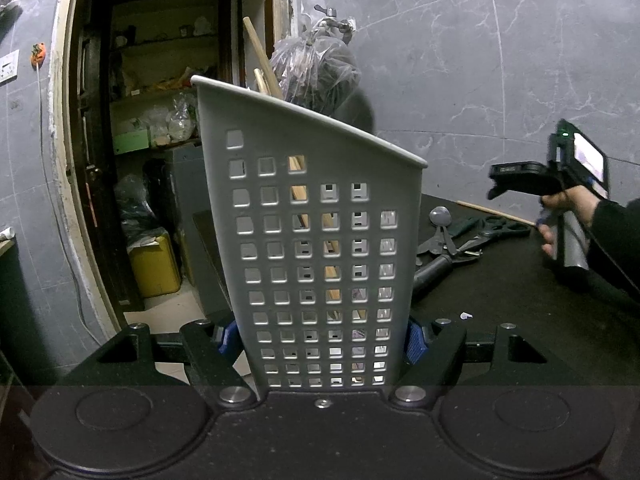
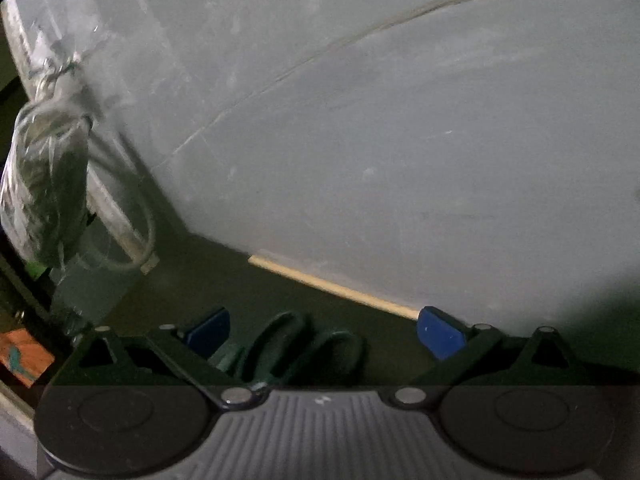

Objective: Organize utensils

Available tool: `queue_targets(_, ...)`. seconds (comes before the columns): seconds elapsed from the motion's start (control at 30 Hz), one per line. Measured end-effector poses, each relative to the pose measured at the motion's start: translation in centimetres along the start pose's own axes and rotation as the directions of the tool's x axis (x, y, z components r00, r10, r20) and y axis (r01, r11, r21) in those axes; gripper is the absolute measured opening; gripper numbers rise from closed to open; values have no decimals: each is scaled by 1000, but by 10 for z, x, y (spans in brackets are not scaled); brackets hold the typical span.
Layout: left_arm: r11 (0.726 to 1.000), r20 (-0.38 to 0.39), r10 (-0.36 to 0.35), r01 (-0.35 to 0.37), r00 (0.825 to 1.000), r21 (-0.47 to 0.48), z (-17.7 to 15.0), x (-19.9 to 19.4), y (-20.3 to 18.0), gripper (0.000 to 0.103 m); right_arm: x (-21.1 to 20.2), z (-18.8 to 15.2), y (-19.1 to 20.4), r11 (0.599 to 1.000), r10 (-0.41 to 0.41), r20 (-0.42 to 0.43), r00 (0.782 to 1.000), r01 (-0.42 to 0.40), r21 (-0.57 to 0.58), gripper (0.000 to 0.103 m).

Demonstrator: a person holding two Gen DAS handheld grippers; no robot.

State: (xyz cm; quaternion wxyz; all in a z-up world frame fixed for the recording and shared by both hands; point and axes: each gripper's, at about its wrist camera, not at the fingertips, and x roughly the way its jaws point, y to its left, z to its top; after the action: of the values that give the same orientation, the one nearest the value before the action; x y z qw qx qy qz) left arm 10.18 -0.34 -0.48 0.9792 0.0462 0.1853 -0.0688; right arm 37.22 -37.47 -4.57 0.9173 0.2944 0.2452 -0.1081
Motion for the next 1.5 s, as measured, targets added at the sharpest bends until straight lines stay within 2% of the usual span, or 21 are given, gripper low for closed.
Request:
queue_targets(0.13,1000,-2,-1,1,1000,0,2,3,1,76,24,7,19,995,74,-55,996,-77,-58,103)
queue_targets(0.27,1000,-1,-3,3,1000,-3,2,4,2,76,39,18,38,974,182,-181,967,-203,-105,103)
queue_targets(0.33,1000,1,-3,3,1000,-1,2,6,1,76,38,24,57,946,198,-212,957,-243,-216,103)
queue_targets(0.4,1000,1,-5,5,1000,0,2,7,2,76,43,30,76,919,160,-231,960,-230,-321,103)
queue_targets(0.5,1000,4,-10,10,1000,2,1,8,3,76,56,39,90,919,117,-229,966,-193,-343,103)
queue_targets(0.63,1000,2,-13,13,1000,3,0,10,4,76,88,45,120,887,55,-244,968,-160,-432,103)
queue_targets(0.87,1000,0,4,-4,1000,-4,1,16,11,76,145,37,166,755,8,-319,948,-215,-620,103)
queue_targets(1.0,1000,4,4,-4,1000,-6,1,20,13,76,163,34,181,663,-39,-398,916,-275,-696,103)
queue_targets(1.07,1000,6,3,-3,1000,-10,2,22,15,76,167,36,189,647,-58,-413,909,-281,-709,103)
queue_targets(1.13,1000,8,-1,1,1000,-16,2,22,18,76,170,35,199,630,-89,-382,920,-245,-737,103)
queue_targets(1.17,1000,10,-3,3,1000,-19,2,23,18,76,171,33,203,625,-104,-358,928,-219,-749,103)
queue_targets(1.27,999,13,-7,8,1000,-32,1,22,22,76,169,29,202,656,-127,-315,940,-159,-738,102)
queue_targets(1.37,999,15,-5,5,1000,-35,1,22,24,76,156,22,189,664,-105,-269,957,-134,-736,101)
queue_targets(1.43,999,15,-3,4,1000,-40,1,22,25,76,147,18,177,674,-91,-253,963,-128,-727,100)
queue_targets(1.5,999,17,-2,3,1000,-43,0,20,26,76,141,16,166,699,-90,-264,960,-128,-704,100)
